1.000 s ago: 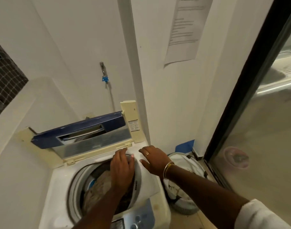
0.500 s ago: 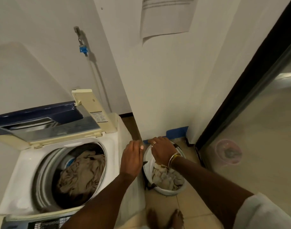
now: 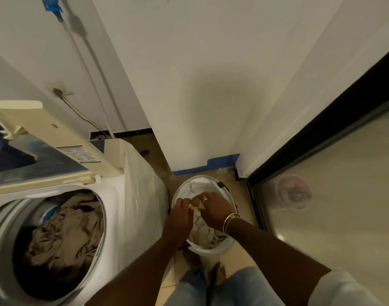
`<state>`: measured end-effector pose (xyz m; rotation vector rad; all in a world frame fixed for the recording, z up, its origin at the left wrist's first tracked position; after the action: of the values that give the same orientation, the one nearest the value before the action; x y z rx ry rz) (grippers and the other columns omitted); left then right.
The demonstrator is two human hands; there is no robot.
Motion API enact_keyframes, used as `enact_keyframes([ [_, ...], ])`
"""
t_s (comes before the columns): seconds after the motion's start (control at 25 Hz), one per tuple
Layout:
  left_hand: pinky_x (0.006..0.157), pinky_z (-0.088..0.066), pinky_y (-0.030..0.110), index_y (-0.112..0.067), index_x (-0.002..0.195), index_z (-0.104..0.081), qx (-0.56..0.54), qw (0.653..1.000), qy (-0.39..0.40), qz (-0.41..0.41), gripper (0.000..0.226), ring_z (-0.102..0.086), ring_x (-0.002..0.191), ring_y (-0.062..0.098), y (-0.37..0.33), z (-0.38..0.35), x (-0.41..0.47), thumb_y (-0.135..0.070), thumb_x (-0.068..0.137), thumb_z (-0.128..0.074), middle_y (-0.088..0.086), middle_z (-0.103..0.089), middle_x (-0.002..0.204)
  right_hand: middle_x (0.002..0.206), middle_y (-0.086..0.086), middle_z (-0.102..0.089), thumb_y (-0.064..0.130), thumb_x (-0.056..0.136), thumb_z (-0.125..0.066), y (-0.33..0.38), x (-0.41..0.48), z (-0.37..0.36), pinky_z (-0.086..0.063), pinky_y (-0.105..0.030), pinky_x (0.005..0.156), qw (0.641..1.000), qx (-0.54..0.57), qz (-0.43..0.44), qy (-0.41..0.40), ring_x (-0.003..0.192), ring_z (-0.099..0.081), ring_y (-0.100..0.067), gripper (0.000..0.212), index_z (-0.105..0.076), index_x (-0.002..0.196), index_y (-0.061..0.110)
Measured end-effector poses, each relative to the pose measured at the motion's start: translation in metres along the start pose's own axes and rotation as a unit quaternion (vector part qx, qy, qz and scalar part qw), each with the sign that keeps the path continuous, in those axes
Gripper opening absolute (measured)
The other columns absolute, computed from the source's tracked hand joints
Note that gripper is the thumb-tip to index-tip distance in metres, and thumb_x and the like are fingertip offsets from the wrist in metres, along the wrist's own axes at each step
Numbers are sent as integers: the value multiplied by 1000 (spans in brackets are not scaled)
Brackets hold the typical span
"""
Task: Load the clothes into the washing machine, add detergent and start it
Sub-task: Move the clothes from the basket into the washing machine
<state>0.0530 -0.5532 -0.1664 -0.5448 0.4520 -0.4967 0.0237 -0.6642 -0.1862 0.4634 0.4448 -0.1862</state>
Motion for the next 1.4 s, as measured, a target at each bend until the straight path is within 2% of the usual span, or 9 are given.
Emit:
enact_keyframes([
  [0.08,84,-54,38,-17,116,-55,10,1000,16,2,42,-61,97,22,22,-29,17,-45,102,-26,5,-58,111,149,-5,-41,38,93,-44,-12,19,-24,-36,-46,111,999,-4,-2,38,136,-39,-28,55,-38,145,23],
  [0.2,76,-54,38,-18,109,-56,3,998,55,36,37,-60,86,17,65,-85,42,-41,100,-28,1,-58,101,152,-6,-36,35,94,-49,-38,48,-62,-37,-46,109,997,-10,-2,76,135,-38,-30,58,-35,147,19],
  [0.4,81,-46,26,-12,130,-52,-30,990,79,114,32,-60,103,22,129,-168,87,-28,102,-48,7,-56,120,149,-9,-39,42,94,-52,-95,111,-150,-32,-43,113,993,-19,-5,117,137,-36,-30,66,-30,151,17],
  [0.76,98,-48,42,-11,141,-38,11,944,242,224,67,-49,125,34,242,-357,118,-34,86,-69,16,-43,138,162,-15,-3,52,79,-72,-208,193,-324,-28,-59,113,946,-159,12,283,148,-4,-43,106,-4,156,27],
  [0.88,98,-50,46,-15,146,-29,29,924,289,250,85,-44,129,37,275,-411,122,-36,78,-78,17,-35,144,161,-15,15,64,74,-71,-234,214,-378,-16,-68,113,932,-203,14,300,147,10,-45,118,12,153,33],
  [1.04,103,-46,49,-17,154,-11,56,906,335,251,109,-28,140,43,309,-475,141,-30,74,-83,19,-20,154,159,-14,25,59,86,-58,-252,248,-425,-1,-78,106,927,-258,56,267,144,18,-49,101,16,151,41],
  [1.16,115,-26,59,-22,155,15,99,894,352,261,135,-5,146,50,340,-514,159,-35,68,-88,25,4,161,159,-10,28,62,85,-55,-277,277,-452,11,-84,93,934,-266,25,239,144,17,-48,99,18,149,45],
  [1.28,113,-18,69,-30,148,30,124,882,345,296,151,8,144,55,363,-546,165,-40,61,-92,28,23,158,157,-13,33,66,88,-46,-297,289,-478,1,-87,95,917,-311,23,250,142,20,-51,93,23,147,46],
  [1.4,108,-25,72,-32,152,21,178,899,273,292,133,-10,143,57,375,-563,161,-40,72,-85,28,14,160,156,-18,30,46,100,-38,-304,301,-493,-10,-86,95,916,-318,52,240,141,9,-57,76,23,146,48],
])
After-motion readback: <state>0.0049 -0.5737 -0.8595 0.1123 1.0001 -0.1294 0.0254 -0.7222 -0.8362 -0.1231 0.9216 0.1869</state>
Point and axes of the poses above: each hand's wrist, its own x-axis towards the middle knuckle, its own z-axis out of the back of the hand, y = z × x, the point moved 10 cm from there along x, towards the middle knuckle
